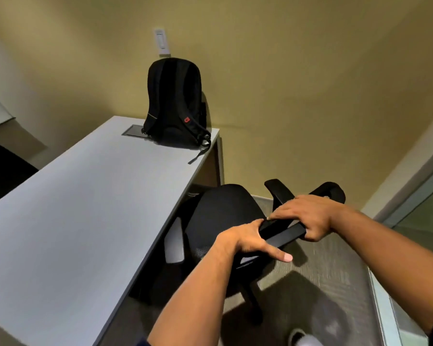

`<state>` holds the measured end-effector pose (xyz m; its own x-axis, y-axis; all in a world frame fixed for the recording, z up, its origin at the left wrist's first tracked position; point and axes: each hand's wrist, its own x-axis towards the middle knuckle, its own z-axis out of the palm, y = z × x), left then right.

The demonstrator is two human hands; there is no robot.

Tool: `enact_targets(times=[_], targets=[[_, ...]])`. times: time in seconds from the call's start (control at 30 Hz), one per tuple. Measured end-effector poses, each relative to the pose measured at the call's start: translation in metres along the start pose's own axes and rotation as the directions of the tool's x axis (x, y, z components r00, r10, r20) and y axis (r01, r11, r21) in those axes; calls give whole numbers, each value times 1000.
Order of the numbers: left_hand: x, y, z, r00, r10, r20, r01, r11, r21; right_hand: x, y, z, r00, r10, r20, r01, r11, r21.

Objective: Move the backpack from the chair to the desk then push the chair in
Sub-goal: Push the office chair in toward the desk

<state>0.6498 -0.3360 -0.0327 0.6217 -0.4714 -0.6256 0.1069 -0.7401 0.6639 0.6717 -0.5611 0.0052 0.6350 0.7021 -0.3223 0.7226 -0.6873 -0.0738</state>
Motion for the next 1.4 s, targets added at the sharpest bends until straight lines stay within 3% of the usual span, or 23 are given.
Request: enact_targets(times=[0.13, 0.3, 0.43, 0.63, 1.0, 1.4], targets=[[25, 15, -13, 1000, -17, 12, 18, 999, -41, 13, 40, -4, 999, -37, 21, 37, 999, -15], [60, 42, -37, 987, -94, 134, 114, 982, -149, 29, 100, -13, 992, -126, 25, 127, 989, -73], [84, 55, -50, 968, -183, 170, 203, 973, -111, 44, 137, -23, 978, -187, 93, 197, 975, -107], [100, 62, -62, 957, -192, 216, 198, 980, -4, 67, 170, -39, 929, -342, 141, 360, 924, -129], [89, 36, -90, 948, -217, 232, 240, 968, -78, 117, 175, -43, 858, -502, 104, 513, 845, -152], [64, -3, -122, 950, -302, 79, 312, 924, -221, 187, 138, -78, 816, -569, 106, 578, 802, -151]])
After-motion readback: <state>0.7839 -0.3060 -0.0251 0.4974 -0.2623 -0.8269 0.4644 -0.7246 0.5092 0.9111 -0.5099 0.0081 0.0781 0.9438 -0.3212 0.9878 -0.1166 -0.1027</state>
